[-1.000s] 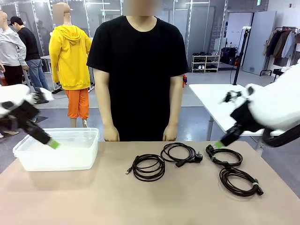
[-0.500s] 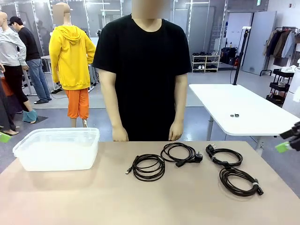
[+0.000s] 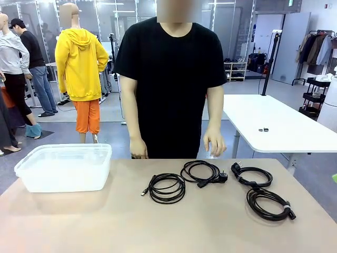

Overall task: Organize and store the cables.
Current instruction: Place the Power Cable into the Organizing box.

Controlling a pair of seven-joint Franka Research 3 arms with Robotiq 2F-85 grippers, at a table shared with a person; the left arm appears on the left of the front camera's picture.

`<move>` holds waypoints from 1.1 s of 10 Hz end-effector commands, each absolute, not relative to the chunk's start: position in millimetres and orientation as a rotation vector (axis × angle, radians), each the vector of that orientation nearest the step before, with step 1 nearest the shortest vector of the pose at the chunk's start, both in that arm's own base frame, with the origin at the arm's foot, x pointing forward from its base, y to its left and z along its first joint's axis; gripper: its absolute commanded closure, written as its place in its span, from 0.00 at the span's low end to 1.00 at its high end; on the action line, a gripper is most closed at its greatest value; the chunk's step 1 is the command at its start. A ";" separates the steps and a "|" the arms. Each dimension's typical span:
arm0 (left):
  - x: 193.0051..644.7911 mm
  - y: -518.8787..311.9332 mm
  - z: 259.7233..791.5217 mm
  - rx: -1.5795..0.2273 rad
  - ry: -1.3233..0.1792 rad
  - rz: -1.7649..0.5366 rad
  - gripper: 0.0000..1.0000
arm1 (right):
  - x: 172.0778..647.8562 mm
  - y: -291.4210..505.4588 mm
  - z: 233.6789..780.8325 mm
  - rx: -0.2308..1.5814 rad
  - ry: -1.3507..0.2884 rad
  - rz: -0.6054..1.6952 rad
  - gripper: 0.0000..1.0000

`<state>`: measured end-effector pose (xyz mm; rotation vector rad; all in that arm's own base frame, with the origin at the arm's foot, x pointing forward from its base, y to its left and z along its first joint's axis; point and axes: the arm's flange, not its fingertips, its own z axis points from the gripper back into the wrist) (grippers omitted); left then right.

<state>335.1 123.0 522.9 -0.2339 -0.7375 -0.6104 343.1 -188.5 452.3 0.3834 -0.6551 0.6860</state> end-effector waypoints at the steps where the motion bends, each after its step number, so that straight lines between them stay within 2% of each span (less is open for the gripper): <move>1: 316.1 121.0 508.7 -0.229 -0.766 -0.578 0.00 | 344.5 -189.4 454.1 0.388 -0.663 0.700 0.00; 3: 316.7 116.4 505.2 -0.241 -0.764 -0.603 0.00 | 347.3 -185.1 454.3 0.395 -0.666 0.686 0.00; 4: 331.0 131.6 524.5 -0.225 -0.745 -0.585 0.00 | 343.3 -188.4 451.4 0.384 -0.653 0.674 0.00; 11: 331.0 131.6 524.5 -0.225 -0.745 -0.585 0.00 | 343.3 -188.4 451.4 0.384 -0.653 0.674 0.00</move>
